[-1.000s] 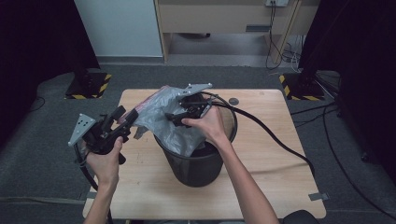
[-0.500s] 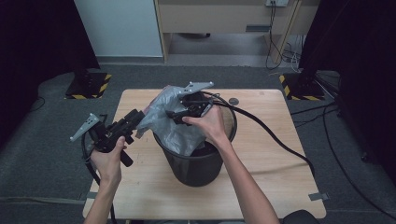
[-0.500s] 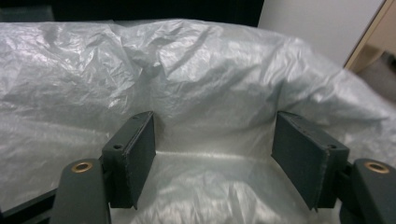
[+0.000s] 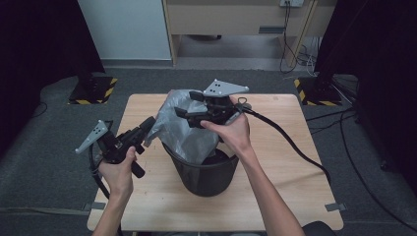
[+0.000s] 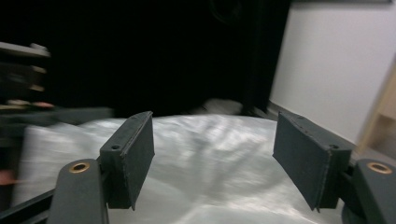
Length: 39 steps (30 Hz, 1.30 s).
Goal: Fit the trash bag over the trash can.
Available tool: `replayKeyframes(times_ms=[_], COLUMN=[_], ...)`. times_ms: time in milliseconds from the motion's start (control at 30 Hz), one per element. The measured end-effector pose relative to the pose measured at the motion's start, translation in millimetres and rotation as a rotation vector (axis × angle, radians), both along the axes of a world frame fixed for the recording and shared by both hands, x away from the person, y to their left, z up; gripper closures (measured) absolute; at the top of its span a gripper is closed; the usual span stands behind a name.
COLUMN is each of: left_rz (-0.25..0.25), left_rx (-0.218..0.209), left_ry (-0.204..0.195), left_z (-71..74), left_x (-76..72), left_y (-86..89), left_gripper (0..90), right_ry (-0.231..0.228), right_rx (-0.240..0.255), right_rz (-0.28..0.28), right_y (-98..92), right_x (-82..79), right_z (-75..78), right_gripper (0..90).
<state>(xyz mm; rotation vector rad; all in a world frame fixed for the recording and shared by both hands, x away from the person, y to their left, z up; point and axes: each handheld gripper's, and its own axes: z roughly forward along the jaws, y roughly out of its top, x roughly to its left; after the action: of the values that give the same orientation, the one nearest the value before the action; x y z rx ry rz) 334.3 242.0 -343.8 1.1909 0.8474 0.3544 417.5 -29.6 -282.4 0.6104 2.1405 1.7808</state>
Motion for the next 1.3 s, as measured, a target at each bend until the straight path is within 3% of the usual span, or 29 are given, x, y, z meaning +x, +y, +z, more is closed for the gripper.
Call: replayKeyframes(times_ms=[167,467,567,633,733,767,833,900,1000,1067,1100,1200,1300], left_rz=[0.002,0.035,0.021,0.013,0.008,0.016,0.073,0.123,0.159,0.158,0.155,0.112,0.091], left_rx=[0.039,0.056,0.047,0.045,0.032,0.025,0.029,0.012,-0.002,-0.009,-0.016,0.013,0.017], left_ry=[-0.009,-0.001,-0.007,-0.008,-0.014,-0.017,-0.028,-0.027,0.002,0.02,0.036,0.083,0.095], left_z=[0.0,-2.8,-2.6,-2.7,-2.8,-2.7,-3.0,-5.5,-11.5,-13.7,-16.6,-22.2,-24.6], left_x=[-2.1,-0.9,-1.0,-1.0,-0.5,-0.1,1.2,3.2,7.6,9.6,12.0,17.5,19.7], left_y=[-9.9,-12.6,-14.9,-16.1,-14.6,-12.5,-6.3,1.2,8.9,9.5,9.1,0.7,-4.9], left_gripper=[90.0,90.0,90.0,89.9,89.6,86.8,75.8,67.6,61.8,57.9,55.8,52.5,54.3], right_ry=[-0.004,0.003,0.013,0.007,-0.016,-0.026,-0.026,-0.024,-0.045,-0.051,-0.075,-0.081,-0.083], right_rx=[0.036,0.065,0.013,-0.014,-0.037,-0.04,-0.025,0.003,0.024,0.031,0.046,0.065,0.07], right_rz=[0.083,0.16,0.173,0.194,0.194,0.189,0.176,0.162,0.129,0.12,0.091,0.077,0.07], right_y=[-1.2,5.2,10.4,13.6,15.4,14.4,10.9,7.8,3.0,1.7,-0.8,-3.7,-7.2], right_x=[-16.7,-33.6,-32.0,-30.9,-30.5,-30.6,-32.0,-33.0,-33.1,-33.3,-33.4,-33.3,-33.4], right_z=[0.3,-7.5,-14.7,-19.1,-22.2,-21.5,-17.5,-12.9,-7.4,-5.9,-2.7,0.7,4.2], right_gripper=[24.2,23.6,34.1,46.0,70.9,79.2,87.4,88.9,89.1,89.0,89.0,89.0,89.0])
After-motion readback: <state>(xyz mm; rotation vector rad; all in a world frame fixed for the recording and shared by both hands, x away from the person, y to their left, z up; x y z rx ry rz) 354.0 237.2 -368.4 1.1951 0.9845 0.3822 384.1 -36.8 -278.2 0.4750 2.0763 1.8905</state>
